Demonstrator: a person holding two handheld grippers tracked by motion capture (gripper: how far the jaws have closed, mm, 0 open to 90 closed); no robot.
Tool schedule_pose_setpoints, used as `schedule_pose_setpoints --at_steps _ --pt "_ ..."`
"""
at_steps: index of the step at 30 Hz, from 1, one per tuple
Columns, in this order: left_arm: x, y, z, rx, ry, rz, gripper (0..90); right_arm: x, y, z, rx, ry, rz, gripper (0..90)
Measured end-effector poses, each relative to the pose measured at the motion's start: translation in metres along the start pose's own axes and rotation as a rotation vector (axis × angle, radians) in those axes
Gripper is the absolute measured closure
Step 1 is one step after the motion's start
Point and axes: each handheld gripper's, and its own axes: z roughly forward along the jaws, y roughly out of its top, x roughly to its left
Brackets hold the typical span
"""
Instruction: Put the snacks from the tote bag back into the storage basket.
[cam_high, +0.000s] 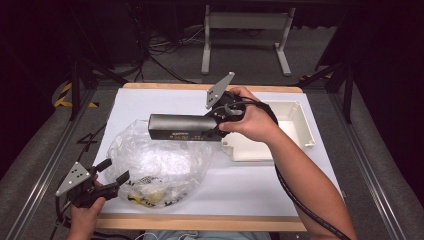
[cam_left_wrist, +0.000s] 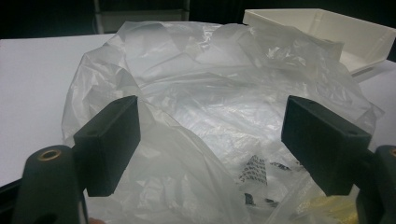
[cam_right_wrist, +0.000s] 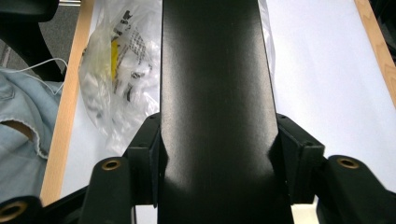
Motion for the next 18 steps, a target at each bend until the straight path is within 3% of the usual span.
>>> schedule_pose_setpoints --at_steps 18 --pt "0.000 -0.002 -0.003 0.009 0.019 -0.010 20.5 -0.015 -0.049 -0.050 0.000 -0.085 0.090 43.5"
